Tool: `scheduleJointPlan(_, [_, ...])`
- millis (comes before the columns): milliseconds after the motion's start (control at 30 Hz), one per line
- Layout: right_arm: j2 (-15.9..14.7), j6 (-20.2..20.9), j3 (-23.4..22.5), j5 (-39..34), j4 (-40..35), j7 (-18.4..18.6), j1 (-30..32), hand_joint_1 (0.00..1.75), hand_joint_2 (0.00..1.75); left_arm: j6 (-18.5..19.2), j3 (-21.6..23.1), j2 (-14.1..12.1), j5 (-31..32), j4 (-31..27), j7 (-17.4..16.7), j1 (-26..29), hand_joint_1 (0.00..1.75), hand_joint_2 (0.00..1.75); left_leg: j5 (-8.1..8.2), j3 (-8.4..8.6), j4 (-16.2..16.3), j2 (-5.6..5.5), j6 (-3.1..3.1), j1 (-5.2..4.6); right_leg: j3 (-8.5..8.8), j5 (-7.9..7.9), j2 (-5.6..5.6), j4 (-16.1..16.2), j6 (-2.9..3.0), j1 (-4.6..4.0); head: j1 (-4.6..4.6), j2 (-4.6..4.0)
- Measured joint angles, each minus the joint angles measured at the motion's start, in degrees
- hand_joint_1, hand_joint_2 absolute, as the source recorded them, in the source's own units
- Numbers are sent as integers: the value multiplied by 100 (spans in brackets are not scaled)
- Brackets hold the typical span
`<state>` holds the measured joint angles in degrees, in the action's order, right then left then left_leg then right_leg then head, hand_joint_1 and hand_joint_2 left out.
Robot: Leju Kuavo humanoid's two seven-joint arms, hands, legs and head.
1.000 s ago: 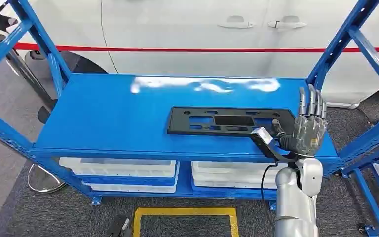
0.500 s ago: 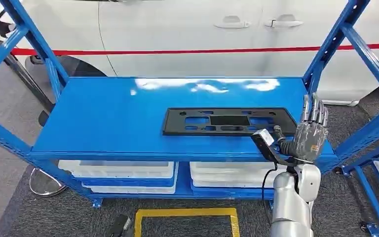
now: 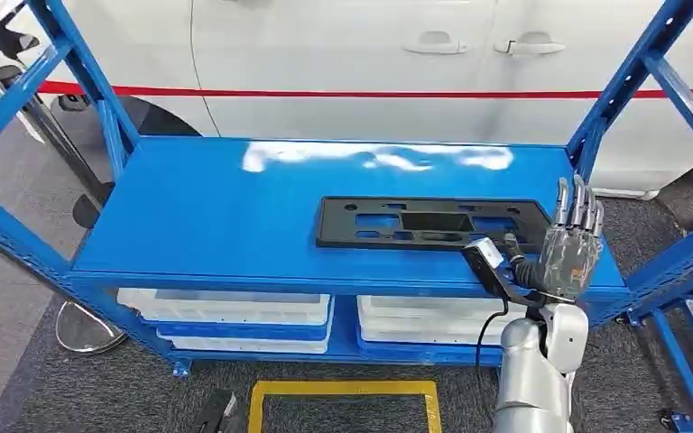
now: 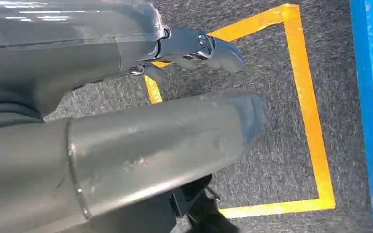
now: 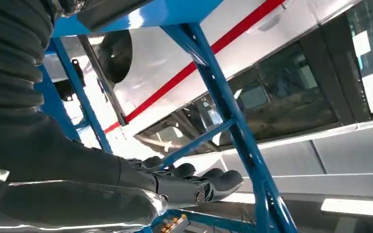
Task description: Take the parts from the cabinet and place them on the table.
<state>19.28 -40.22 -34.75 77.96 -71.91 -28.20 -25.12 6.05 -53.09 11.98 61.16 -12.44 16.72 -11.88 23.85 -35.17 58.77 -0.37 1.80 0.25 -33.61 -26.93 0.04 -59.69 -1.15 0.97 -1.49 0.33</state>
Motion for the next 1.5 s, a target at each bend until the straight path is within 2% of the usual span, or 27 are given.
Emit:
scheduleJointPlan(100, [9, 0, -6, 24, -2, 6, 8, 0, 175, -9, 0, 2, 0, 0, -9, -11, 0, 0, -51, -28, 1, 0, -96, -8, -58, 72, 10, -9, 52, -34, 2, 0])
scheduleJointPlan(167, [15, 0, -11, 59, -2, 22, 1, 0, 175, -20, 0, 0, 0, 0, -20, -9, 0, 0, 16, -55, 63, 7, -163, 22, -67, 156, -19, 53, 171, 14, 0, 0])
scheduleJointPlan(200, [17, 0, -11, 74, -2, 44, -4, 0, 175, -35, 2, 0, 0, 0, -26, -11, 0, 0, 230, -127, 232, 7, -198, 26, -89, 183, -21, 58, 205, 12, 4, 0])
scheduleJointPlan(267, [37, 0, -11, 122, 0, 74, 1, 0, 175, -52, 4, 0, 0, 0, -37, -15, 0, 0, 788, -421, 1049, 7, -251, 45, -180, 243, -37, 56, 256, 1, 7, 0])
scheduleJointPlan(333, [39, 0, -11, 138, 0, 87, 8, 0, 175, -63, 4, 0, 0, 0, -44, -10, 0, 0, 1089, -609, 1711, 8, -276, 46, -297, 323, -40, 47, 259, -17, 7, 0])
scheduleJointPlan(367, [42, 0, -11, 140, 0, 87, 11, 0, 175, -65, 4, 0, 0, 0, -44, -10, 0, 0, 1045, -522, 1670, 7, -270, 46, -359, 364, -40, 42, 257, -24, 7, 0])
scheduleJointPlan(400, [42, 0, -11, 140, 0, 90, 12, 0, 175, -66, 4, 0, 0, 0, -44, -12, 0, 0, 899, -289, 1360, 7, -250, 43, -409, 403, -39, 36, 252, -30, 7, 0])
scheduleJointPlan(467, [42, 0, -11, 155, 0, 103, 8, 0, 175, -66, 9, 0, 0, 0, -35, -29, 0, 0, 552, 403, 324, 8, -161, 21, -477, 453, -30, 32, 225, -46, 7, 0])
scheduleJointPlan(500, [44, 0, -11, 179, 0, 122, 13, 0, 175, -63, 11, -4, 0, 0, -9, -54, 0, 0, 633, 585, -79, 21, -104, -13, -486, 487, -43, 27, 203, -51, 5, 0])
scheduleJointPlan(633, [59, 0, -9, 479, 13, 269, 28, 0, 175, -63, 24, -2, 2, 0, 79, -62, 0, 0, 503, 552, -113, 27, 12, -65, -476, 612, -61, 99, 44, -23, 4, 0])
scheduleJointPlan(667, [59, 0, 20, 593, 20, 455, 30, 0, 175, -50, 33, 7, -22, 2, 101, -58, 0, 0, 379, 583, -206, 29, 44, 12, -500, 622, -60, 81, 15, -45, 4, 0])
scheduleJointPlan(700, [46, 0, 88, 682, 46, 683, 35, 0, 175, -42, 48, 11, -55, 0, 125, -62, 0, 0, 325, 576, -239, 47, 55, 1, -548, 483, -39, -17, -9, -28, -2, 0])
scheduleJointPlan(733, [9, 2, 203, 741, 74, 913, 48, 0, 175, -44, 72, 13, -68, 0, 136, -71, 0, 0, 285, 530, -241, 57, 96, 5, -668, 205, -28, -315, -24, -21, -2, 0])
scheduleJointPlan(800, [-66, 2, 398, 831, 138, 1155, 121, 0, 175, -59, 109, 22, -72, 0, 138, -68, 0, 0, 233, 443, -230, 63, 91, 5, -1018, -311, -27, -1239, -65, -8, 0, 0])
scheduleJointPlan(833, [-98, 2, 498, 878, 172, 1285, 179, 0, 175, -68, 120, 24, -72, 0, 138, -62, 0, 0, 215, 403, -219, 63, 86, 5, -1143, -443, -28, -1603, -86, -5, -4, 0])
scheduleJointPlan(867, [-129, 2, 586, 909, 203, 1397, 231, 0, 175, -77, 129, 30, -79, 0, 136, -55, 0, 0, 201, 372, -207, 63, 74, 11, -1122, -420, -28, -1668, -97, 6, -2, 0])
scheduleJointPlan(900, [-168, 2, 674, 944, 236, 1495, 257, 0, 175, -83, 138, 39, -81, 2, 136, -50, 0, 0, 193, 358, -191, 61, 61, 18, -960, -293, -29, -1458, -104, 24, -2, 0])
scheduleJointPlan(1000, [-287, 2, 929, 957, 324, 1815, 264, 0, 175, -87, 162, 50, -96, 0, 131, -58, 0, 0, 228, 339, -107, 58, -9, 37, -126, 185, -29, -106, -117, 68, -4, 0])
scheduleJointPlan(1033, [-356, 2, 1102, 973, 429, 2003, 256, 0, 175, -90, 164, 50, -107, 0, 131, -72, 0, 0, 258, 290, -45, 59, -60, -3, -81, 95, -4, 1, -67, 12, -2, 0])
scheduleJointPlan(1067, [-431, 4, 1325, 977, 551, 2206, 268, 0, 175, -74, 168, 50, -116, 0, 144, -78, 0, 0, 250, 282, -50, 59, -87, 0, -109, 105, 2, -15, 13, 28, 4, 0])
scheduleJointPlan(1133, [-672, 4, 1822, 992, 901, 2626, 241, 0, 175, 37, 186, 50, -127, 2, 212, -80, 0, 0, 237, 287, -70, 61, -150, 16, -129, 108, 10, -21, 89, -13, 2, 0])
scheduleJointPlan(1200, [-867, 4, 2357, 992, 1251, 2782, 183, 0, 175, 87, 205, 48, -138, 0, 262, -83, 0, 0, 333, 246, 36, 56, -213, 40, -126, 152, 5, 23, 177, 21, 2, 0])
scheduleJointPlan(1333, [-1082, 2, 3079, 975, 1658, 2830, 139, 0, 175, 129, 210, 48, -162, 2, 341, -74, 0, 0, 1079, -496, 1603, 57, -256, 39, -153, 156, -14, 18, 244, -22, 7, 0])
scheduleJointPlan(1367, [-1117, 2, 3187, 973, 1705, 2841, 140, 0, 175, 136, 210, 48, -166, 2, 348, -58, 0, 0, 1060, -577, 1752, 57, -243, 38, -156, 157, -15, 16, 246, -38, 7, 0])
scheduleJointPlan(1400, [-1150, 2, 3296, 968, 1733, 2857, 139, 0, 175, 136, 212, 48, -173, 2, 356, -45, 0, 0, 899, -512, 1601, 57, -211, 34, -153, 157, -12, 15, 247, -58, 9, 0])
scheduleJointPlan(1467, [-1187, 0, 3443, 959, 1753, 2859, 128, 0, 175, 136, 214, 46, -179, 0, 367, -46, 0, 0, 400, -99, 727, 49, -100, -9, -133, 158, 0, 16, 250, -98, 7, 0])
scheduleJointPlan(1500, [-1198, -2, 3503, 957, 1751, 2859, 119, 0, 175, 129, 214, 44, -186, 0, 374, -53, 0, 0, 176, 154, 203, 48, 2, -45, -122, 157, 2, 17, 250, -111, 7, 0])
